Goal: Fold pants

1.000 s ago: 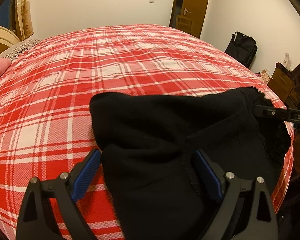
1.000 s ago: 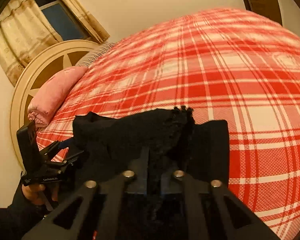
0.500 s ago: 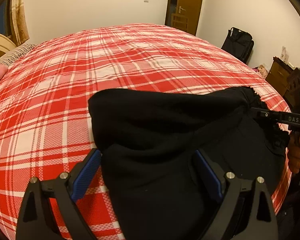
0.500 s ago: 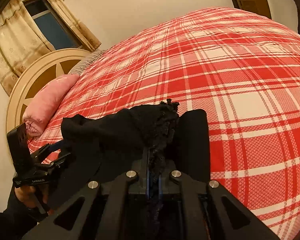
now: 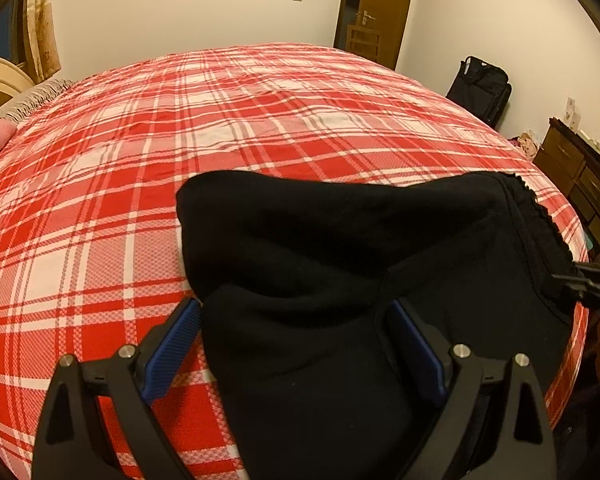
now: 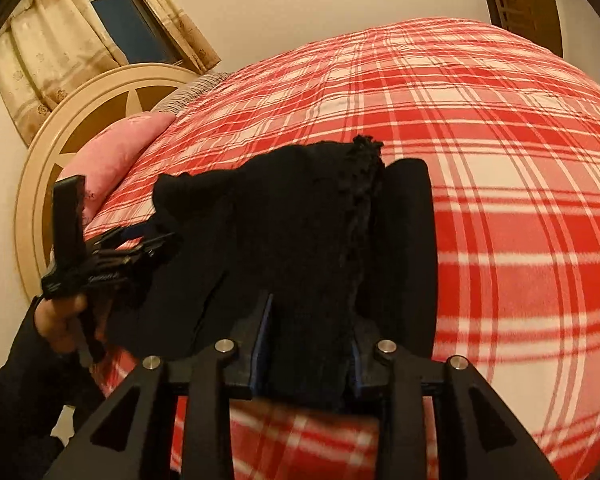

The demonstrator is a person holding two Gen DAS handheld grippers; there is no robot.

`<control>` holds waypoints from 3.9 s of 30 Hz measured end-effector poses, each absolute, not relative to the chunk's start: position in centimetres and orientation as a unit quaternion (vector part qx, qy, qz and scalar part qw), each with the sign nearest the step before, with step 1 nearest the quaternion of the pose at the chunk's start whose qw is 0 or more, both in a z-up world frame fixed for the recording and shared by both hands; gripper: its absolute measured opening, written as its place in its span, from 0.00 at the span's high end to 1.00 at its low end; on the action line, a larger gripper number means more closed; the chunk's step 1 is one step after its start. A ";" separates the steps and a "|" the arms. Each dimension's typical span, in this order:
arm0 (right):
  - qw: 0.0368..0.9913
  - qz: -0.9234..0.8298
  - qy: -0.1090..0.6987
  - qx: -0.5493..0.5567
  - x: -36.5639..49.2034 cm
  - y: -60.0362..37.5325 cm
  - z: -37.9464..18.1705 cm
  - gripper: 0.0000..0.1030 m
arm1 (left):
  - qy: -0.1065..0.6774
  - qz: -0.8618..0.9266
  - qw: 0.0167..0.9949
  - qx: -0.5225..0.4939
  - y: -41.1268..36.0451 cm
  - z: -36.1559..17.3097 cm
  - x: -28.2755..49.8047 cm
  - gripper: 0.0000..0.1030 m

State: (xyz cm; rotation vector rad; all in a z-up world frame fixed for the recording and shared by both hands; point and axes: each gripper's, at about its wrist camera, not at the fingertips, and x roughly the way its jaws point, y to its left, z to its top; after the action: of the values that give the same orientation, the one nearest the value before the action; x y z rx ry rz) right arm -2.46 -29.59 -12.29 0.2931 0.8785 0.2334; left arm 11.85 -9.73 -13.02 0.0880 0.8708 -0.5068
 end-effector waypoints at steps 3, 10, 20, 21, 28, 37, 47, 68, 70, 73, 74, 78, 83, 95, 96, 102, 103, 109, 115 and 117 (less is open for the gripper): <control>0.885 0.118 0.432 0.126 -3.2 -29.0 -12.2 0.68 | 0.419 -0.242 0.874 0.040 -9.6 -13.1 11.9 0.06; 0.886 0.113 0.431 0.128 -3.6 -29.1 -12.9 0.73 | 0.422 -0.243 0.873 0.035 -9.4 -13.1 11.8 0.06; 0.886 0.112 0.429 0.141 -3.0 -29.9 -13.4 0.73 | 0.424 -0.245 0.871 0.023 -8.8 -13.2 11.1 0.06; 0.885 0.111 0.431 0.136 -2.9 -29.8 -13.3 0.73 | 0.424 -0.246 0.872 0.022 -8.7 -13.2 10.9 0.06; 0.895 0.095 0.425 0.097 -2.9 -30.0 -10.5 0.62 | 0.421 -0.254 0.871 0.017 -7.3 -13.2 8.6 0.06; 0.912 0.164 0.371 0.061 3.2 -24.2 -3.9 0.43 | 0.415 -0.256 0.873 0.007 -7.0 -13.7 6.9 0.06; 0.851 0.237 0.468 -0.025 14.7 -10.6 -10.5 0.88 | 0.403 -0.261 0.877 0.008 -6.9 -14.1 6.9 0.06; 0.872 0.201 0.446 0.034 10.2 -19.4 -10.0 0.66 | 0.403 -0.248 0.881 -0.010 -5.5 -13.9 3.0 0.03; 0.871 0.169 0.462 0.007 10.1 -20.4 -11.9 0.67 | 0.403 -0.249 0.881 0.011 -6.7 -14.0 2.5 0.01; 0.887 0.179 0.423 0.047 8.5 -21.9 -10.5 0.66 | 0.394 -0.242 0.887 -0.004 -6.3 -12.5 3.3 0.03; 0.894 0.175 0.409 0.053 7.7 -22.5 -9.8 0.62 | 0.382 -0.232 0.894 -0.017 -5.6 -11.6 3.8 0.03; 0.917 0.108 0.373 0.095 4.2 -27.1 -8.1 0.35 | 0.388 -0.226 0.891 -0.063 -4.2 -11.0 6.7 0.03; 0.896 0.047 0.417 0.147 2.3 -32.5 -10.6 0.34 | 0.441 -0.250 0.855 -0.111 -5.1 -13.3 9.0 0.12; 0.874 0.121 0.423 0.207 2.0 -31.9 -13.1 0.74 | 0.428 -0.280 0.853 -0.102 -5.6 -13.1 10.1 0.84; 0.876 0.122 0.418 0.206 2.0 -31.8 -12.8 0.77 | 0.426 -0.280 0.853 -0.109 -5.2 -12.8 10.1 0.88; 0.887 0.154 0.406 0.160 4.5 -29.4 -8.9 0.86 | 0.384 -0.272 0.876 -0.102 -2.4 -9.5 8.7 0.90; 0.886 0.162 0.406 0.152 5.3 -28.9 -8.5 0.87 | 0.379 -0.265 0.881 -0.098 -1.9 -9.2 8.8 0.90; 0.864 0.249 0.415 0.141 12.9 -22.0 -8.3 0.89 | 0.348 -0.194 0.909 -0.121 5.9 -6.5 8.6 0.91; 0.837 0.321 0.418 0.145 19.2 -12.5 -8.9 0.89 | 0.329 -0.116 0.929 -0.121 13.3 -4.9 8.2 0.91; 0.832 0.335 0.418 0.144 20.6 -9.7 -9.3 0.89 | 0.327 -0.089 0.933 -0.122 15.8 -5.1 8.2 0.91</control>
State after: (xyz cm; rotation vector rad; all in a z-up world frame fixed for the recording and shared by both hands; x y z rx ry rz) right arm 20.57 -9.70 -9.32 0.3046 0.8865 0.7105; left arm 8.21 15.82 -5.08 -0.2494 0.6685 -0.1825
